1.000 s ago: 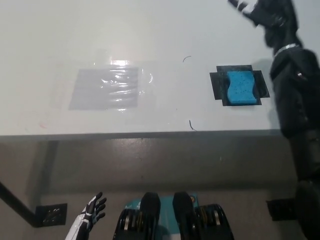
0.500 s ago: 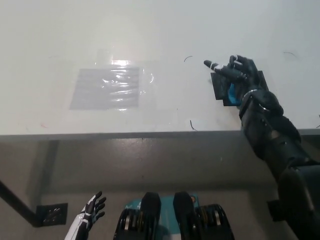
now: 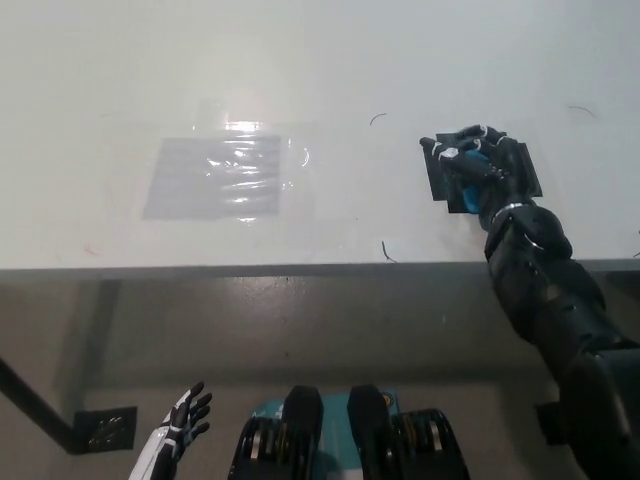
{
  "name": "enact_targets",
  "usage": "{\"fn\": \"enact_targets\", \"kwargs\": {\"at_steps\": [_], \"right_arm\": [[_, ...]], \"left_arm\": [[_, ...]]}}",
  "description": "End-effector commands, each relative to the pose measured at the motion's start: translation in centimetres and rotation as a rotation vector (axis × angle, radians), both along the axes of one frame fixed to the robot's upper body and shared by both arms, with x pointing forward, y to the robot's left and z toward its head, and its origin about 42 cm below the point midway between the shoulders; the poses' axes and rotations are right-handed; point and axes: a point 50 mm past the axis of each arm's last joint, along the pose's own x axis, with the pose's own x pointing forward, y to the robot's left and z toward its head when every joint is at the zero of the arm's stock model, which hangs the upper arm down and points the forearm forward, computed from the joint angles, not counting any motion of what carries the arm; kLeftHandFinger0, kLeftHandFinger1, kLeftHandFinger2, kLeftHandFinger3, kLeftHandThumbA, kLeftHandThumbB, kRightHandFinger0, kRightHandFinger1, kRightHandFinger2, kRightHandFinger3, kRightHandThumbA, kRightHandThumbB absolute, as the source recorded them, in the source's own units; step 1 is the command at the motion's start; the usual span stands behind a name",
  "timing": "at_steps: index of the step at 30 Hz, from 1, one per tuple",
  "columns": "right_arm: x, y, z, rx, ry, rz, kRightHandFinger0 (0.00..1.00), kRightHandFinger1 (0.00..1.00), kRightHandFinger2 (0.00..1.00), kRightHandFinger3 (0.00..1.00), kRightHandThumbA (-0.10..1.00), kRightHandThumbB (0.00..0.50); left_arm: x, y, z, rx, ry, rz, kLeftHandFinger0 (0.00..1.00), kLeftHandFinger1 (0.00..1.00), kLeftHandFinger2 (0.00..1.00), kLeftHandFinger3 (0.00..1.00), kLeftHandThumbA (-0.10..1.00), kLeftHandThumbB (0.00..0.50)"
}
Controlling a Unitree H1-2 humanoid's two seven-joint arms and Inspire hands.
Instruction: A soft sponge is kept on the balc marked spot on the table infront of the robot and it uses its right hand fist to press down on it and drrags it across the table in a back and forth manner twice to clean it
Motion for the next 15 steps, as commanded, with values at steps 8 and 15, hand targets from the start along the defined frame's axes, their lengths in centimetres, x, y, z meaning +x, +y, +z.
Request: {"fn": "enact_targets", "kwargs": {"at_steps": [8,15], "right_arm": [[-2.8,-0.3,-5.3,0.094,0.140,-0.037,0.00,0.00,0.00,0.10,1.00,0.201],[-3.0,3.6,-5.0,0.109,0.120,0.046,0.00,0.00,0.00,0.01,1.00,0.155]], "left_arm": [[0.2,0.4,0.5,-0.004,-0.052,-0.018,1.00,1.00,1.00,1.00,1.00,0.467],[0.3,0.4,0.5,0.003,-0.055,-0.018,1.00,1.00,1.00,1.00,1.00,0.460]]}}
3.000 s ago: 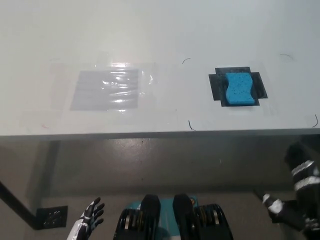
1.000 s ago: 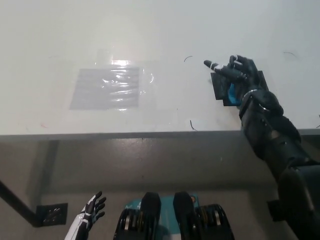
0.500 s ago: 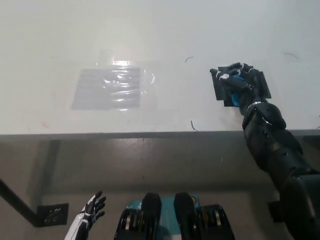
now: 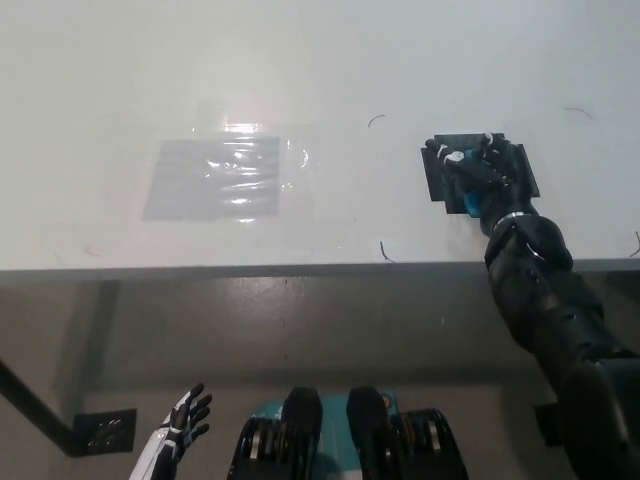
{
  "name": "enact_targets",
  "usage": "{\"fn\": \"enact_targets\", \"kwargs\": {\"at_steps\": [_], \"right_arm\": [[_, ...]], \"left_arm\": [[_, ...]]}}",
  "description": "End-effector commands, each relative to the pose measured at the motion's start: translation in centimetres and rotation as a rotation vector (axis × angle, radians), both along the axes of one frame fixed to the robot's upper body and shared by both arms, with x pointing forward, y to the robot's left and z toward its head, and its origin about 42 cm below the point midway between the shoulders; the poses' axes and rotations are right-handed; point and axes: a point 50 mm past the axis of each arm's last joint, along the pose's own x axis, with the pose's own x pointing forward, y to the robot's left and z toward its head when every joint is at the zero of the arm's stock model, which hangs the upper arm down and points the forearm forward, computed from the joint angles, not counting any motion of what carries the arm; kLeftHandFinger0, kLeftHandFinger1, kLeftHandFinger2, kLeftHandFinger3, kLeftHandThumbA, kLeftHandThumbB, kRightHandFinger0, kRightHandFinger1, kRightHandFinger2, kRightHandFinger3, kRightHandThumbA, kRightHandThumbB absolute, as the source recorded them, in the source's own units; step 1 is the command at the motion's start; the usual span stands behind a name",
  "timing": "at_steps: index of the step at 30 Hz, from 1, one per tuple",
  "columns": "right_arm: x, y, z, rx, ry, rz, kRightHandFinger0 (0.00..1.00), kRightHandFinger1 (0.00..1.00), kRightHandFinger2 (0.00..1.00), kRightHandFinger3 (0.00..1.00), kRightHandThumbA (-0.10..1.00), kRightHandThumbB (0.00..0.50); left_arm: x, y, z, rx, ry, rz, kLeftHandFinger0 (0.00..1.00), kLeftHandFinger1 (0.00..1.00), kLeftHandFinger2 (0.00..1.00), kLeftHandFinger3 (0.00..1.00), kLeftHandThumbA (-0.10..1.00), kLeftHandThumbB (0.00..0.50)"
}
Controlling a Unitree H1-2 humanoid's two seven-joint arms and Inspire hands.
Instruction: A soft sponge is kept on the balc marked spot on the table infront of the robot and it uses its right hand fist to press down on it and drrags it across the table in a back and forth manner twice to clean it
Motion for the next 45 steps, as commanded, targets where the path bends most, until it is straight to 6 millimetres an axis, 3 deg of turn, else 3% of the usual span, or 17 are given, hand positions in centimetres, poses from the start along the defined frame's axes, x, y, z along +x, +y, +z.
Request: {"fn": "enact_targets", "kwargs": {"at_steps": [1,3,7,12,17,26,32,37,44,45], "right_arm": [[-2.4,3.5,-3.9,0.050,0.124,0.067,0.00,0.00,0.00,0.01,1.00,0.165],[-2.6,5.3,-3.7,0.060,0.116,0.092,0.00,0.00,0.00,0.00,1.00,0.186],[-2.9,7.7,-3.5,0.067,0.095,0.157,0.00,0.00,0.00,0.00,1.00,0.174],[-3.5,11.4,-2.9,0.065,0.077,0.241,0.00,0.00,0.00,0.00,1.00,0.209],[-4.1,15.2,-1.7,0.074,0.041,0.329,0.00,0.00,0.00,0.00,1.00,0.185],[-5.0,19.6,0.2,0.067,-0.022,0.434,0.00,0.00,0.00,0.00,1.00,0.165],[-5.3,20.0,0.1,0.074,-0.034,0.454,0.00,0.00,0.00,0.00,1.00,0.163],[-4.9,18.5,-0.5,0.048,-0.012,0.434,0.00,0.00,0.00,0.00,1.00,0.155],[-4.1,14.6,-2.0,0.049,0.026,0.361,0.00,0.00,0.00,0.00,1.00,0.170],[-3.6,12.6,-2.3,0.053,0.023,0.335,0.00,0.00,0.00,0.00,1.00,0.178]], "left_arm": [[0.4,0.3,0.7,0.003,-0.058,-0.018,1.00,1.00,1.00,1.00,1.00,0.462],[0.4,0.3,0.9,-0.002,-0.056,-0.022,1.00,1.00,1.00,1.00,1.00,0.480],[0.3,0.5,0.8,0.005,-0.057,-0.022,1.00,1.00,1.00,1.00,1.00,0.465],[0.0,0.5,0.6,0.005,-0.052,-0.023,1.00,1.00,1.00,1.00,1.00,0.477],[0.1,0.6,0.6,0.006,-0.050,-0.025,1.00,1.00,1.00,1.00,1.00,0.473],[0.1,0.5,0.8,0.012,-0.055,-0.031,1.00,1.00,1.00,1.00,1.00,0.454],[0.0,0.6,0.9,0.013,-0.050,-0.033,1.00,1.00,1.00,1.00,1.00,0.454],[0.1,0.5,0.9,0.013,-0.052,-0.031,1.00,1.00,1.00,1.00,1.00,0.467],[0.1,0.5,0.7,0.015,-0.050,-0.028,1.00,1.00,1.00,1.00,1.00,0.459],[0.1,0.4,0.7,0.017,-0.050,-0.027,1.00,1.00,1.00,1.00,1.00,0.468]]}}
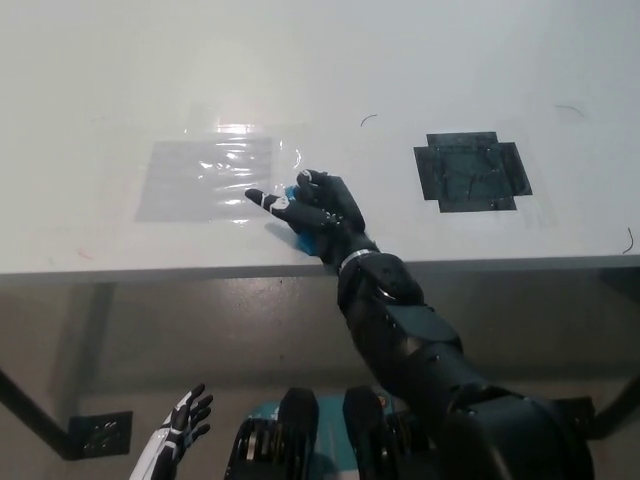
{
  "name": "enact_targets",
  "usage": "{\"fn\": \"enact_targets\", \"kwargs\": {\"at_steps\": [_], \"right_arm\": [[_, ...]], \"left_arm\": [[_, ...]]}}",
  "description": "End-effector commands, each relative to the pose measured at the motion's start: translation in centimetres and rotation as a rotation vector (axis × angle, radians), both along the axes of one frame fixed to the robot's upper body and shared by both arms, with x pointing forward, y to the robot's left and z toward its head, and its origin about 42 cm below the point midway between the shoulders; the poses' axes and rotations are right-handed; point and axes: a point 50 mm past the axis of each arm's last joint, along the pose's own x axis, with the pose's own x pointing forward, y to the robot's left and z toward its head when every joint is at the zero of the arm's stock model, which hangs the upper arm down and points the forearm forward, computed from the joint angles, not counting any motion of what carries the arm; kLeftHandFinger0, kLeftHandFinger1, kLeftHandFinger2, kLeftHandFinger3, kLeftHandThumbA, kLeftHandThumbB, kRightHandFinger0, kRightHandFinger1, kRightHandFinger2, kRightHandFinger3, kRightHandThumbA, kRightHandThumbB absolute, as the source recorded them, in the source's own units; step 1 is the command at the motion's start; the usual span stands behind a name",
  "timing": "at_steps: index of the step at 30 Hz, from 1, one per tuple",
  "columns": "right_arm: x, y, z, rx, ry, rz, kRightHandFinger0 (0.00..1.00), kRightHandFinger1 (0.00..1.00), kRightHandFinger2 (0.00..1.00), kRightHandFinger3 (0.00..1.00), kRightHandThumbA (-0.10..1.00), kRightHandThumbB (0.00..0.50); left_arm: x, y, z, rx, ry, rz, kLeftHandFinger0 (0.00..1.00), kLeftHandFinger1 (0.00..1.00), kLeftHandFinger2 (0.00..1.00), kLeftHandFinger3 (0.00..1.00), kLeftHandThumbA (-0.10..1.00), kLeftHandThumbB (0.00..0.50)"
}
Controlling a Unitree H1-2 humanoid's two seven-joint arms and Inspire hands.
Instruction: A soft sponge is kept on the balc marked spot on the table infront of the robot and it uses its right hand fist to press down on it and drrags it across the table in a back and forth manner twice to clean it
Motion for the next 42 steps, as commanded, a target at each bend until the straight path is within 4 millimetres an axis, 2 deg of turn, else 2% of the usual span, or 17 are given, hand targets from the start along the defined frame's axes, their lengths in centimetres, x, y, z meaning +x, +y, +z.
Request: {"fn": "enact_targets", "kwargs": {"at_steps": [1,5,8,10,13,15,17,18,19,20,22,28,31,34,36,39,42], "right_arm": [[0.7,-4.7,-1.9,-0.019,0.065,-0.051,0.00,0.00,0.00,0.00,1.00,0.177],[1.5,-9.1,-2.5,-0.030,0.079,-0.129,0.00,0.00,0.00,0.00,1.00,0.198],[1.8,-12.6,-2.8,-0.012,0.086,-0.192,0.00,0.00,0.00,0.00,1.00,0.164],[1.8,-15.6,-3.3,-0.018,0.095,-0.243,0.00,0.00,0.00,0.00,1.00,0.164],[1.7,-18.6,-3.9,-0.025,0.107,-0.290,0.00,0.00,0.00,0.00,1.00,0.181],[1.2,-22.1,-4.5,-0.050,0.120,-0.355,0.00,0.00,0.00,0.00,1.00,0.173],[1.0,-23.7,-4.7,-0.057,0.120,-0.379,0.00,0.00,0.00,0.00,1.00,0.170],[0.7,-25.0,-4.9,-0.066,0.123,-0.398,0.00,0.02,0.10,0.08,1.00,0.176],[0.2,-26.8,-5.3,-0.078,0.131,-0.427,0.00,0.00,0.05,0.07,1.00,0.183],[0.0,-27.5,-5.4,-0.079,0.132,-0.439,0.00,0.00,0.00,0.04,1.00,0.182],[-0.8,-30.3,-5.9,-0.072,0.144,-0.492,0.00,0.00,0.00,0.01,1.00,0.208],[-3.9,-37.0,-7.3,-0.059,0.177,-0.627,0.00,0.00,0.00,0.00,1.00,0.190],[-5.0,-39.0,-7.7,-0.060,0.198,-0.679,0.00,0.00,0.01,0.06,1.00,0.179],[-5.9,-40.4,-7.9,-0.094,0.189,-0.715,0.00,0.00,0.14,0.25,1.00,0.151],[-6.4,-41.4,-7.9,-0.046,0.188,-0.736,0.00,0.00,0.17,0.30,1.00,0.143],[-6.8,-42.2,-7.9,-0.038,0.193,-0.741,0.00,0.00,0.14,0.27,1.00,0.134],[-6.8,-42.5,-7.8,-0.011,0.197,-0.751,0.00,0.00,0.00,0.12,1.00,0.154]], "left_arm": [[0.2,0.4,0.6,0.011,-0.047,-0.016,1.00,1.00,1.00,1.00,1.00,0.474],[0.1,0.4,0.5,0.005,-0.048,-0.016,1.00,1.00,1.00,1.00,1.00,0.452],[0.1,0.4,0.5,0.007,-0.045,-0.013,1.00,1.00,1.00,1.00,1.00,0.462],[0.1,0.4,0.5,-0.001,-0.041,-0.013,1.00,1.00,1.00,1.00,1.00,0.460],[0.1,0.4,0.5,0.001,-0.046,-0.008,1.00,1.00,1.00,1.00,1.00,0.459],[0.1,0.2,0.4,0.000,-0.043,-0.011,1.00,1.00,1.00,1.00,1.00,0.457],[0.2,0.2,0.5,0.005,-0.043,-0.010,1.00,1.00,1.00,1.00,1.00,0.456],[0.2,0.2,0.5,0.005,-0.045,-0.011,1.00,1.00,1.00,1.00,1.00,0.453],[0.2,0.3,0.6,0.005,-0.048,-0.014,1.00,1.00,1.00,1.00,1.00,0.446],[0.2,0.3,0.6,0.005,-0.047,-0.015,1.00,1.00,1.00,1.00,1.00,0.443],[0.2,0.3,0.5,0.009,-0.043,-0.017,1.00,1.00,1.00,1.00,1.00,0.451],[0.6,0.2,0.7,0.008,-0.045,-0.024,1.00,1.00,1.00,1.00,1.00,0.443],[0.8,0.2,0.8,0.013,-0.049,-0.025,1.00,1.00,1.00,1.00,1.00,0.437],[1.1,0.2,1.0,0.029,-0.051,-0.033,1.00,1.00,1.00,1.00,1.00,0.444],[1.2,0.1,1.0,0.029,-0.057,-0.037,1.00,1.00,1.00,1.00,1.00,0.440],[1.2,0.1,1.0,0.022,-0.057,-0.032,1.00,1.00,1.00,1.00,1.00,0.439],[1.2,0.1,0.9,0.025,-0.054,-0.030,1.00,1.00,1.00,1.00,1.00,0.449]]}}
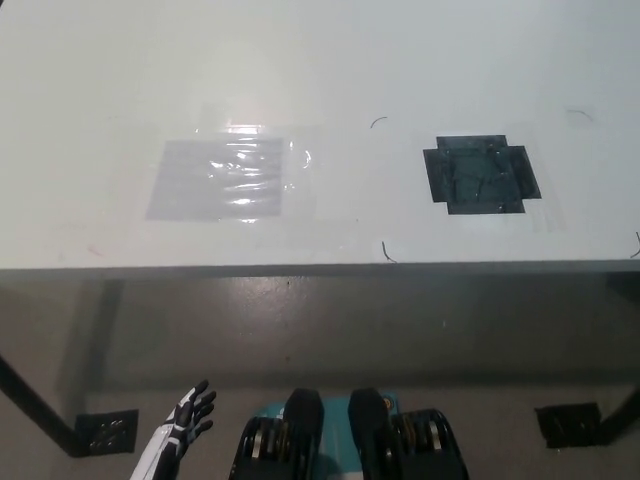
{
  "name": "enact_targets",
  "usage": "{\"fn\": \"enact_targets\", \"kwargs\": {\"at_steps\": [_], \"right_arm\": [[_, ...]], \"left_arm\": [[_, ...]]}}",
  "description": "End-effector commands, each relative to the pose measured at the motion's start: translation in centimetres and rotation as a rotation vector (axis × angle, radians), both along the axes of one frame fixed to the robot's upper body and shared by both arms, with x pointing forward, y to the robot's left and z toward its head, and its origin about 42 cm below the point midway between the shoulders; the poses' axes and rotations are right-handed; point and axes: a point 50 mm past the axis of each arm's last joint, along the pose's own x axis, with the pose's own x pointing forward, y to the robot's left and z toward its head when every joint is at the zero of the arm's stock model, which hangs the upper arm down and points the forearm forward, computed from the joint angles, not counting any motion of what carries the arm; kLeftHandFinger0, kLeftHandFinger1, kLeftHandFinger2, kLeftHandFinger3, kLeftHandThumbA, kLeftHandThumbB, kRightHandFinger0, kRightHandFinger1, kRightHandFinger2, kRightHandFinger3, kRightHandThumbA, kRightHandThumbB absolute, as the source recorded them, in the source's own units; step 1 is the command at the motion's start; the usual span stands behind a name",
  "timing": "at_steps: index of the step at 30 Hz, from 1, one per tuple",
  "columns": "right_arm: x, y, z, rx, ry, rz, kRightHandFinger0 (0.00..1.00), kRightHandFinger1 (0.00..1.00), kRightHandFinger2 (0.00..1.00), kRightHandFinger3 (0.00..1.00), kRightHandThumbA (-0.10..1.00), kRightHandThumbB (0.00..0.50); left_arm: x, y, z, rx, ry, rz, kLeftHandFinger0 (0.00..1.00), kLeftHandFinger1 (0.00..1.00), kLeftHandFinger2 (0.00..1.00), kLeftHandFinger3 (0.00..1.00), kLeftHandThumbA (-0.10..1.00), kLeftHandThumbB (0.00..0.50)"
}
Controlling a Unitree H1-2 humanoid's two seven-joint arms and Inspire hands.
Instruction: A soft sponge is kept on the balc marked spot on the table infront of the robot and it uses its right hand fist to press down on it and drrags it across the table in a back and forth manner twice to clean it
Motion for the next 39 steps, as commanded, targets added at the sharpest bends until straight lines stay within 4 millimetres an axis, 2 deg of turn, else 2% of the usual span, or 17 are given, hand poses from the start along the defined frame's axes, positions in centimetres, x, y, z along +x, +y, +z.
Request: {"fn": "enact_targets", "kwargs": {"at_steps": [1,3,6,7,8,11,12,14,15,16,18,20,23,24,28,32,39], "right_arm": [[-4.1,-0.8,-5.8,0.123,0.184,-0.059,0.00,0.00,0.00,0.09,1.00,0.155],[-4.1,-0.4,-5.9,0.112,0.181,-0.053,0.00,0.00,0.00,0.08,1.00,0.152],[-3.4,0.8,-5.8,0.101,0.177,-0.037,0.00,0.00,0.01,0.12,1.00,0.115],[-3.3,1.0,-5.8,0.101,0.176,-0.037,0.00,0.00,0.08,0.21,1.00,0.117],[-3.0,1.6,-5.7,0.095,0.177,-0.031,0.00,0.00,0.11,0.22,1.00,0.134],[-2.2,3.1,-5.5,0.087,0.163,0.008,0.00,0.00,0.00,0.11,1.00,0.153],[-1.7,4.0,-5.4,0.121,0.151,0.023,0.00,0.00,0.00,0.08,1.00,0.171],[-1.1,5.2,-5.2,0.124,0.143,0.042,0.00,0.00,0.00,0.03,1.00,0.166],[-0.5,6.4,-5.0,0.161,0.116,0.074,0.00,0.00,0.00,0.02,1.00,0.160],[-0.4,6.7,-4.9,0.173,0.108,0.083,0.00,0.00,0.00,0.01,1.00,0.163],[0.9,9.8,-4.2,0.133,0.086,0.131,0.00,0.00,0.00,0.00,1.00,0.189],[1.3,10.9,-4.0,0.115,0.082,0.158,0.00,0.00,0.00,0.00,1.00,0.188],[2.5,13.9,-3.2,0.136,0.066,0.208,0.00,0.00,0.00,0.00,1.00,0.157],[2.6,14.3,-3.1,0.141,0.063,0.215,0.00,0.00,0.00,0.00,1.00,0.156],[3.7,19.1,-2.0,0.134,0.019,0.314,0.00,0.00,0.00,0.00,1.00,0.153],[4.3,22.5,-1.2,0.125,0.003,0.387,0.00,0.00,0.00,0.00,1.00,0.147],[4.3,26.6,-0.8,0.161,-0.005,0.456,0.00,0.00,0.00,0.00,1.00,0.126]], "left_arm": [[0.8,0.3,0.9,0.020,-0.045,-0.019,1.00,1.00,1.00,1.00,1.00,0.442],[0.7,0.4,0.9,0.021,-0.040,-0.023,1.00,1.00,1.00,1.00,1.00,0.441],[0.7,0.4,0.9,0.018,-0.041,-0.019,1.00,1.00,1.00,1.00,1.00,0.436],[0.7,0.4,0.9,0.019,-0.040,-0.022,1.00,1.00,1.00,1.00,1.00,0.431],[0.8,0.5,0.8,0.023,-0.041,-0.025,1.00,1.00,1.00,1.00,1.00,0.431],[0.8,0.4,0.8,0.023,-0.043,-0.023,1.00,1.00,1.00,1.00,1.00,0.428],[0.8,0.4,0.8,0.021,-0.039,-0.020,1.00,1.00,1.00,1.00,1.00,0.426],[0.8,0.5,0.9,0.023,-0.040,-0.022,1.00,1.00,1.00,1.00,1.00,0.424],[0.7,0.5,0.9,0.026,-0.038,-0.021,1.00,1.00,1.00,1.00,1.00,0.425],[0.7,0.5,0.9,0.026,-0.038,-0.020,1.00,1.00,1.00,1.00,1.00,0.426],[0.7,0.6,0.9,0.030,-0.041,-0.024,1.00,1.00,1.00,1.00,1.00,0.415],[0.8,0.6,0.8,0.033,-0.041,-0.023,1.00,1.00,1.00,1.00,1.00,0.423],[1.0,0.5,0.9,0.037,-0.044,-0.027,1.00,1.00,1.00,1.00,1.00,0.415],[1.0,0.5,0.9,0.038,-0.044,-0.027,1.00,1.00,1.00,1.00,1.00,0.415],[0.9,0.5,1.0,0.043,-0.039,-0.028,1.00,1.00,1.00,1.00,1.00,0.420],[1.2,0.5,1.1,0.046,-0.047,-0.030,1.00,1.00,1.00,1.00,1.00,0.420],[1.0,0.6,1.1,0.047,-0.040,-0.028,1.00,1.00,1.00,1.00,1.00,0.424]]}}
